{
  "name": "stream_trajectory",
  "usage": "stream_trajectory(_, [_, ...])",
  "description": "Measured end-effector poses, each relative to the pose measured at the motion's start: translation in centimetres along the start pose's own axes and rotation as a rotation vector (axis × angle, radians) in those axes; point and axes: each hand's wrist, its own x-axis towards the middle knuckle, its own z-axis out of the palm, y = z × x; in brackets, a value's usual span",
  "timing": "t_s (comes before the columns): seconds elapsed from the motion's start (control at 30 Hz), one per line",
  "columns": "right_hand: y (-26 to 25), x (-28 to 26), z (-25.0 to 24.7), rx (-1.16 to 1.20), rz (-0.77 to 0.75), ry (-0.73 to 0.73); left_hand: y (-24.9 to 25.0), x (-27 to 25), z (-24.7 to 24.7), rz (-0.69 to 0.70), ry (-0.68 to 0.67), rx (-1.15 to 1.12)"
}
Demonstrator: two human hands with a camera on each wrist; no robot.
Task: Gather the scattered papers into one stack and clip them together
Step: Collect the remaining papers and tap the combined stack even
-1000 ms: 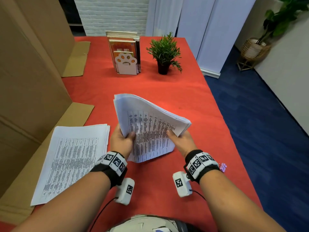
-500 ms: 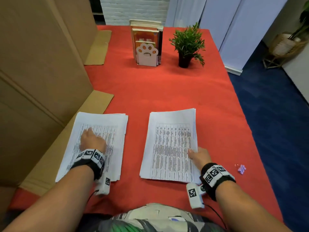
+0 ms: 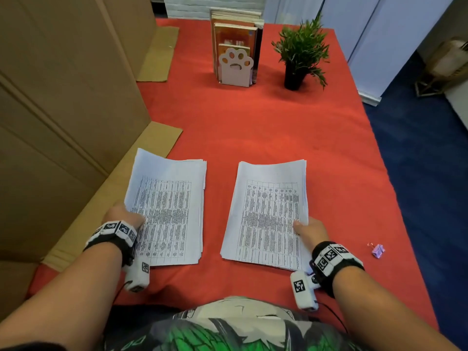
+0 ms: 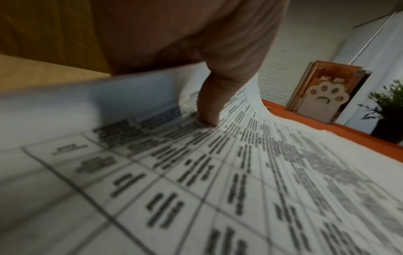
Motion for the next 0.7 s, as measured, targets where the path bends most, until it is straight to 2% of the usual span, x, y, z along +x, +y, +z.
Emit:
stream_trajectory(0.1, [-0.1, 0.0, -0.2, -0.006, 0.008, -0.002, 0.9, -0.6, -0.4, 0.087, 0.002, -0.063])
stream_trajectory(0.2, [-0.6, -0.1, -1.1, -0.046, 0.007, -0.009, 2.5, -0.5, -0.9, 0.115, -0.039, -0.191])
stream_trajectory(0.27, [-0.8, -0.3, -1.7, -0.05, 0.021, -0.034, 3.9, -0.1, -1.1, 0.109, -0.134, -0.303])
stream_trajectory(0.37, [-0.8, -0.5, -1.5, -0.086, 0.014, -0.051, 6.2, -1.0, -0.6, 0.068, -0.348, -0.457])
stream_trajectory(0.47, [-1.1, -0.7, -1.0, -0.045, -0.016, -0.016, 8.9, -4.2, 1.7, 0.129, -0.509, -0.446])
stream_trajectory(0.57, [-1.6, -0.5, -1.2, -0.036, -0.053, 0.069, 11.2, -7.6, 4.9, 0.143, -0.569, -0.416])
stream_trajectory(0.63, [-1.5, -0.1, -1.6, -0.112, -0.081, 0.07, 12.2, -9.1, 6.8, 0.111, -0.606, -0.433])
stream_trajectory(0.7, [-1.3, -0.2, -1.8, -0.149, -0.081, 0.051, 13.0, -10.1, 8.5, 0.148, -0.598, -0.381])
